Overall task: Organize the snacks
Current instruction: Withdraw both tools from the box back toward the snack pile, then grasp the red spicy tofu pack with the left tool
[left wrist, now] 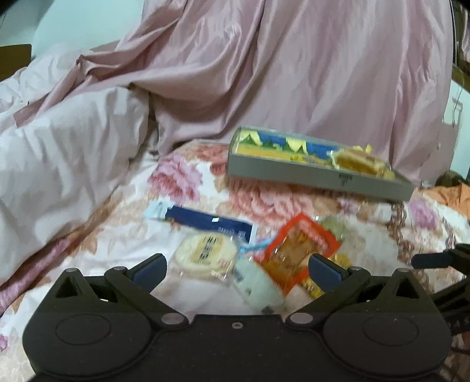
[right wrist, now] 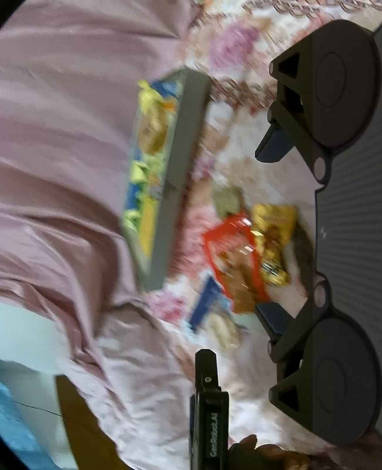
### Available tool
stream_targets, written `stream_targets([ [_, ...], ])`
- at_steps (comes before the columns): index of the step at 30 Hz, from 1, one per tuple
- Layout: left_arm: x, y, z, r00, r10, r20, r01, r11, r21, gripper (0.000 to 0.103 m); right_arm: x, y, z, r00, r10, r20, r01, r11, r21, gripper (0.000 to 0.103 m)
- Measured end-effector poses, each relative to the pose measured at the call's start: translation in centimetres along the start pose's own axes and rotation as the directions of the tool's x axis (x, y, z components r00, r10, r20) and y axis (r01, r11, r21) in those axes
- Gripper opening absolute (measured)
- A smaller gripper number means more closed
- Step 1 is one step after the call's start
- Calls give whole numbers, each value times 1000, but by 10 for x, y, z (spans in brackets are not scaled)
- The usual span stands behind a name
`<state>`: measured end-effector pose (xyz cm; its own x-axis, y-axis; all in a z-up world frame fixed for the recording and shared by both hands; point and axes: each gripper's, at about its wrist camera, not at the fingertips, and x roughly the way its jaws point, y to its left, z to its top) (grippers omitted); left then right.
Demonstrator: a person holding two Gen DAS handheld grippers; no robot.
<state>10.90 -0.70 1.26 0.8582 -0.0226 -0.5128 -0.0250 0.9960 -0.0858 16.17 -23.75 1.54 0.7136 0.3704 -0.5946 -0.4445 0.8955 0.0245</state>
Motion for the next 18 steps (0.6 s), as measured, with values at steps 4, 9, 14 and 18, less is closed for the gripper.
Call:
stream_targets([
  [4, 3, 6, -6, 999, 1, -32, 0, 1000, 10, 102, 13, 7, -5, 996, 8, -90, -9, 1000, -19, 103],
  [9, 10, 9, -10, 999, -2, -54, 4, 1000, 27, 102, 28, 9, -10, 984, 27, -174, -29, 1000, -11, 103],
  [14, 19, 8, -9, 998, -12, -67, 15, 999, 44, 102, 39, 10, -12, 974, 44, -221, -45, 999, 3, 103],
  [18, 29, 5, -4, 997, -26, -70, 31, 997, 71, 102, 46, 11, -13, 965, 64, -253, -62, 998, 18, 103],
])
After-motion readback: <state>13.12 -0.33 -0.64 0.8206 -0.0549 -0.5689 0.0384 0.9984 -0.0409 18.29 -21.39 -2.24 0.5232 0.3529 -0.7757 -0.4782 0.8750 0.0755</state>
